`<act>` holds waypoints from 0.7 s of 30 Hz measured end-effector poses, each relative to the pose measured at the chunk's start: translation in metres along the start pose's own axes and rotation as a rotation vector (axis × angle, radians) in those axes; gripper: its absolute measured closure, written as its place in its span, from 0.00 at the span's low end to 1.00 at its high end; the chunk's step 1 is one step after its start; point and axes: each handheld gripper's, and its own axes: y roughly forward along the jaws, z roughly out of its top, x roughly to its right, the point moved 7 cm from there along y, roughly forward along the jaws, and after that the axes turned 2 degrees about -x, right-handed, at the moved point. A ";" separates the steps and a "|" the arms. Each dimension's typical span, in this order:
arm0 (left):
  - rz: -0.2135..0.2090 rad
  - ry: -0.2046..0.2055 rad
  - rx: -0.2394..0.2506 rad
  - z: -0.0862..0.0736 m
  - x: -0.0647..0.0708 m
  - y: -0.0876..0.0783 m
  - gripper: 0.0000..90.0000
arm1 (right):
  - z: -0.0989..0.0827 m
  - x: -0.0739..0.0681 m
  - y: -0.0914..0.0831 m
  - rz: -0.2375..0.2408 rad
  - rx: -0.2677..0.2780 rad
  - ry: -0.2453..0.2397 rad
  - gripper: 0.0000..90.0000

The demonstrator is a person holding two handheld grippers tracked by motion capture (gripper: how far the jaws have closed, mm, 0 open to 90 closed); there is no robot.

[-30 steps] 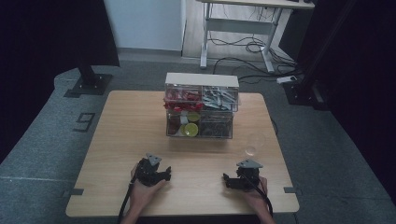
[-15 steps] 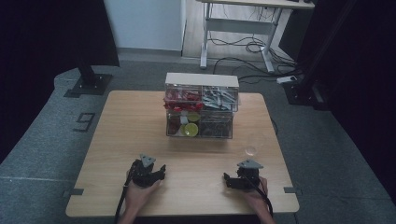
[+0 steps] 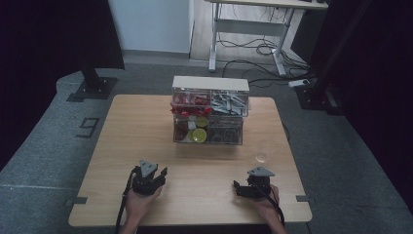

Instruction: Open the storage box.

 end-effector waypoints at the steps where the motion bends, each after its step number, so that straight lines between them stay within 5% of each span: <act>1: -0.004 0.000 0.004 0.001 0.000 -0.001 0.70 | 0.000 0.000 0.000 0.000 0.000 0.000 0.14; 10: -0.020 -0.028 0.040 0.006 -0.004 -0.008 0.83 | 0.000 0.000 0.000 0.000 0.000 0.000 0.15; 15: -0.056 -0.031 0.030 0.008 -0.001 -0.008 0.96 | 0.000 0.000 0.000 0.000 0.000 0.000 0.15; 21: -0.090 -0.025 0.033 0.013 0.004 -0.007 1.00 | 0.000 0.000 0.000 0.000 0.001 0.000 0.15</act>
